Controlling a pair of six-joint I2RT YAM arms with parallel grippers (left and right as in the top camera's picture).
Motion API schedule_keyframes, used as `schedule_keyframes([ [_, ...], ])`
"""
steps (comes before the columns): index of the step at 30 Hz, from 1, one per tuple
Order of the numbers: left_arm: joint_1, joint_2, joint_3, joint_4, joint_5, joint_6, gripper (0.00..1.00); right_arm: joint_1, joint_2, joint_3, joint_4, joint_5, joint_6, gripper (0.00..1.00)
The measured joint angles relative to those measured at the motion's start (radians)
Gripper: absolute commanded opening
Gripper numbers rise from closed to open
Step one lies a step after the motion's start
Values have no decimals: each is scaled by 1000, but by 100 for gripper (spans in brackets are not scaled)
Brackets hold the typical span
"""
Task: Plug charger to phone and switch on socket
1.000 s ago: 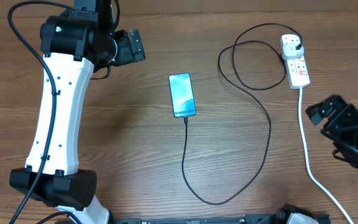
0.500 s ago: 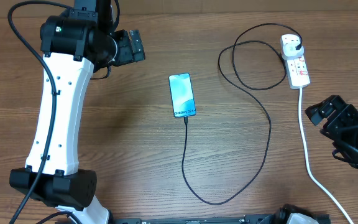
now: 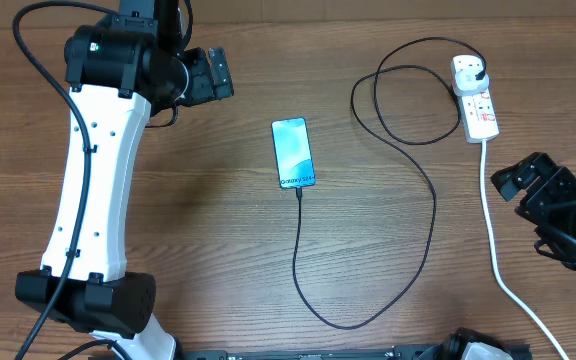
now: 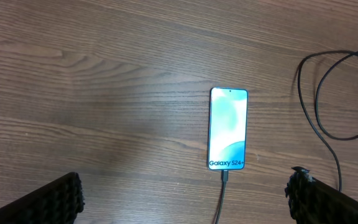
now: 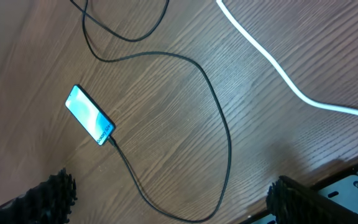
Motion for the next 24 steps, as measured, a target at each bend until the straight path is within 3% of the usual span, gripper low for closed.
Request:
schedule_keyframes([
  [15, 0, 0, 0, 0, 0, 0, 100, 282, -220, -5, 161, 100, 0, 100],
  [24, 0, 0, 0, 0, 0, 0, 100, 299, -312, -5, 164, 143, 0, 100],
])
